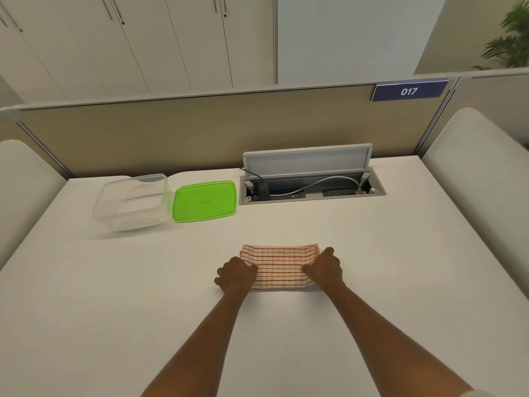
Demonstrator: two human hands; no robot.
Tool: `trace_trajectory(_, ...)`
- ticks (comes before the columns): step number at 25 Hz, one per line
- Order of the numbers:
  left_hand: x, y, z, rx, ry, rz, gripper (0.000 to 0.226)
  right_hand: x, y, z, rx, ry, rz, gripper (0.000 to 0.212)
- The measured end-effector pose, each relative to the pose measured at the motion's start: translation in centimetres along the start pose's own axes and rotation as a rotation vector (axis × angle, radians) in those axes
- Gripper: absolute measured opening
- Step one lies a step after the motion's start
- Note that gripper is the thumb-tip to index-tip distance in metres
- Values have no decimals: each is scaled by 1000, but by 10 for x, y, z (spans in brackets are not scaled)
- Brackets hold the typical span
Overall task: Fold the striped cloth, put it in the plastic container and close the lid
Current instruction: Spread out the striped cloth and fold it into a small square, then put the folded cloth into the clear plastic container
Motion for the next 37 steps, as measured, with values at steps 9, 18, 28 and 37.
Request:
trace_trajectory(9,-5,-14,-10,151,-234,6,33,-6,0,7,-110,86,-159,31)
trace_trajectory(18,-29,-29,-36,302,-427,-5,27,-3,-18,-9,-223,94,-222,16)
trace_trajectory(28,-100,-22,-83,351,-438,79,23,35,-47,-74,-300,91,-234,21)
trace_trajectory(37,-212,42,-152,359,-454,141,32,95,-72,-202,-365,147,-234,17)
Point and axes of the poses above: each hand's wrist, its own y-axis towards the middle knuckle, its own x-axis out of the palm, z = x × y, the point moved 5 cm from there along y, towards the middle knuckle, and after that the axes turned 6 degrees about -z, right-handed, at the moved point
